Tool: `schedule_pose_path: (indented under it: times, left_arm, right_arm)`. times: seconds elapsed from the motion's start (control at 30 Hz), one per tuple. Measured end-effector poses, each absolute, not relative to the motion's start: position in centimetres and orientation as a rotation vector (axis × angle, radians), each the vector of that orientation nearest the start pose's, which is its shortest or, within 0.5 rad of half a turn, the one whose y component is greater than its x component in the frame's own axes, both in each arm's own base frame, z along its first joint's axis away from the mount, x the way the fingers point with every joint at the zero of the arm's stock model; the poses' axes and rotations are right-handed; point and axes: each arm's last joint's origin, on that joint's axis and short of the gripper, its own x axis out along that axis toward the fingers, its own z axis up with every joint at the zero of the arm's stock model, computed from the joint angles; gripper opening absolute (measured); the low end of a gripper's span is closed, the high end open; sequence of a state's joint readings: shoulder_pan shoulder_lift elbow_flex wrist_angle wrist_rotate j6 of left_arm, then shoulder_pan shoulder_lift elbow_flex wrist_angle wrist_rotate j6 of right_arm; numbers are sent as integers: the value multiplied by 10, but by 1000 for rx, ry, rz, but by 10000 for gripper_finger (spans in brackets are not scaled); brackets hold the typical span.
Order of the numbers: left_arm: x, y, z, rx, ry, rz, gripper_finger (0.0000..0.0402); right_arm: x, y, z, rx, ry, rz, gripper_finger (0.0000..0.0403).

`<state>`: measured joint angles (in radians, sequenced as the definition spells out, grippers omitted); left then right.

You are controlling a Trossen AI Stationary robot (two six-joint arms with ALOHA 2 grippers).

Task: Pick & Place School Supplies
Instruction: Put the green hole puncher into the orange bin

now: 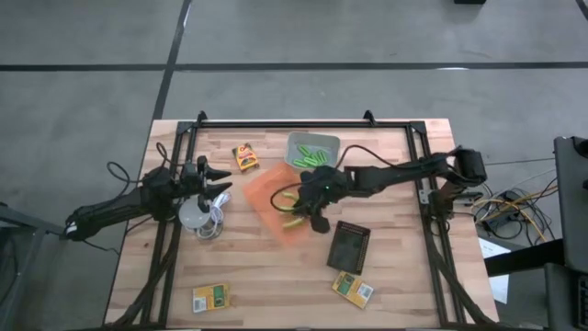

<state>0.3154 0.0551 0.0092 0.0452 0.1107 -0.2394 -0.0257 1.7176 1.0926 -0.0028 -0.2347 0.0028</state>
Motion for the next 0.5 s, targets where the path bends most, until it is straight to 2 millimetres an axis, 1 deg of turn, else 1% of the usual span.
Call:
schedule_pose_path:
  times: [0.13, 0.23, 0.33, 0.4, 0.5]
  left_arm:
    - [96, 28, 166, -239, -21, 204, 188]
    - [96, 28, 166, -239, -21, 204, 188]
    - [96, 28, 166, -239, -22, 204, 188]
    - [96, 28, 166, -239, -21, 204, 188]
    - [96, 28, 166, -239, -20, 204, 188]
  right_arm:
    - [379, -20, 190, 149, 620, 141, 54]
    - [387, -28, 175, 194, 624, 109, 54]
    - [395, -33, 166, 201, 627, 98, 54]
    - [403, -34, 165, 189, 607, 79, 54]
    - [410, -35, 156, 186, 628, 70, 54]
